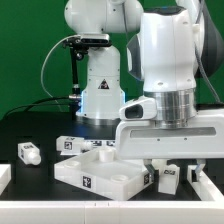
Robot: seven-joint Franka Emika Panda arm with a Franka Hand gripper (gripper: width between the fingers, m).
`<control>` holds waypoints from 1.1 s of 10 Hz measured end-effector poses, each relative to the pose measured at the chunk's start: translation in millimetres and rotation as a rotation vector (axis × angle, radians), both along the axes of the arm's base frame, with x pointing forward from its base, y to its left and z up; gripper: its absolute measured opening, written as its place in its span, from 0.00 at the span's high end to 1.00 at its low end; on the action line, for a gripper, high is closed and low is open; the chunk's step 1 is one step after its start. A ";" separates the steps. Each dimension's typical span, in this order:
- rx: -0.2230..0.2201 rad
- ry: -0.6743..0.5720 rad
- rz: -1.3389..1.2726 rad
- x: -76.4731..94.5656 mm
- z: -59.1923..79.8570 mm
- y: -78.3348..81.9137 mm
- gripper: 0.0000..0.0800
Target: Assemble one leg
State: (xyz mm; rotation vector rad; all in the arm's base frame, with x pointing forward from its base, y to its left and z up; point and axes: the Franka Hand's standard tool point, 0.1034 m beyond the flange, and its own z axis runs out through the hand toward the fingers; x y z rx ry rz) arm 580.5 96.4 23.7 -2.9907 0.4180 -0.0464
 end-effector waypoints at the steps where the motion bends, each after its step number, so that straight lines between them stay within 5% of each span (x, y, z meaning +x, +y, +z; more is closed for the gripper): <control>1: 0.000 0.000 0.001 0.0 0.0 0.0 0.51; 2: 0.000 0.000 0.001 0.1 0.1 0.0 0.65; 8: 0.000 0.005 0.008 0.2 1.8 -0.4 0.65; 11: 0.009 0.022 0.031 -2.4 50.6 -5.8 0.65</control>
Offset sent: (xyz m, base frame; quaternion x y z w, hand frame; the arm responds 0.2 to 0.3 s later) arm 0.0000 0.0000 0.0000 0.0000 0.0000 0.0000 1.0000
